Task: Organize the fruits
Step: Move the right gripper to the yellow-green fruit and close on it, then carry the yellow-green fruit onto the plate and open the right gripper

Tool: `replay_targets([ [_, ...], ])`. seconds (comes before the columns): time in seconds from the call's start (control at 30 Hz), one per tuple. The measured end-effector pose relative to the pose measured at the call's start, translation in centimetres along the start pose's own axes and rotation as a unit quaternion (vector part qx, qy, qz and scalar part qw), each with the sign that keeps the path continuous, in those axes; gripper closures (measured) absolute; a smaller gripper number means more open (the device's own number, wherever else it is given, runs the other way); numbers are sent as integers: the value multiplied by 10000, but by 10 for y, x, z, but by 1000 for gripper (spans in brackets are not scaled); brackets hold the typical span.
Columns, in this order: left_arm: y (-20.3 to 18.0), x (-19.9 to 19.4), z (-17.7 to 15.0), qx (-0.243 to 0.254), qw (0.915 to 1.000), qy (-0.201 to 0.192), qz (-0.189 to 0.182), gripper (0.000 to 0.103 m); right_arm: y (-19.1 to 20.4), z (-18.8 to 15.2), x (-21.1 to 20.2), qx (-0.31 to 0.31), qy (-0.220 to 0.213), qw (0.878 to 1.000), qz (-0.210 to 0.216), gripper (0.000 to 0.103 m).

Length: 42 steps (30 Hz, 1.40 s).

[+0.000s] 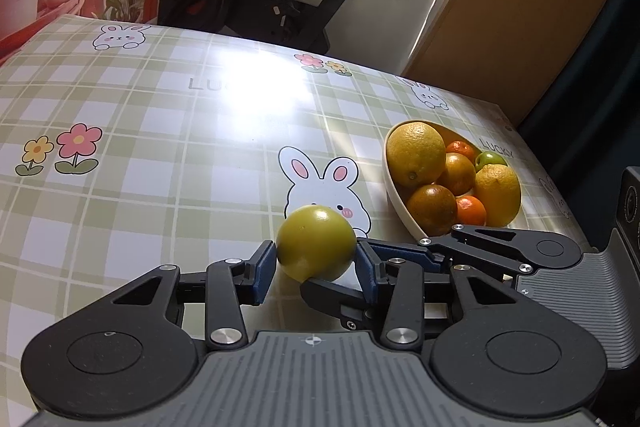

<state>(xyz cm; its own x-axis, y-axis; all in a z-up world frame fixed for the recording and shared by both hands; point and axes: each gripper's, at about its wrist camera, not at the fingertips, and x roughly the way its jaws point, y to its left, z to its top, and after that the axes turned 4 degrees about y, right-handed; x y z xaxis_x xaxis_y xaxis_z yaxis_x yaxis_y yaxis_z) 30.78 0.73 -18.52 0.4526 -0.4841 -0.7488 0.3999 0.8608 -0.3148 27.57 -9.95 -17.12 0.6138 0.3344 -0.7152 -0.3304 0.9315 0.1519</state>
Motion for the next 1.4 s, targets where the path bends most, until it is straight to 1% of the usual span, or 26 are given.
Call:
replay_targets([
  [0.43,-15,-3,-9,155,9998,72,-80,58,-3,-15,-16,115,-20,9999,-52,61],
  [0.6,-10,-4,-10,-48,9998,-19,-187,60,-2,-13,-15,30,-27,9999,-160,58],
  [0.83,-4,0,-3,-148,9995,-114,-268,60,1,-5,-5,-260,8,9994,-245,56],
  [0.97,-4,3,-3,-154,9992,-122,-350,60,-2,-4,4,-132,117,9996,-229,56],
  [1.03,-6,4,-4,-121,9993,-147,-334,60,-4,-4,6,-76,142,9996,-213,56],
  [1.17,-6,5,-3,-176,9992,-133,-339,60,-4,-5,5,-53,114,9997,-232,56],
  [1.4,-19,-1,-2,-36,9995,-141,-285,60,-10,-8,-9,163,-20,9997,-185,56],
])
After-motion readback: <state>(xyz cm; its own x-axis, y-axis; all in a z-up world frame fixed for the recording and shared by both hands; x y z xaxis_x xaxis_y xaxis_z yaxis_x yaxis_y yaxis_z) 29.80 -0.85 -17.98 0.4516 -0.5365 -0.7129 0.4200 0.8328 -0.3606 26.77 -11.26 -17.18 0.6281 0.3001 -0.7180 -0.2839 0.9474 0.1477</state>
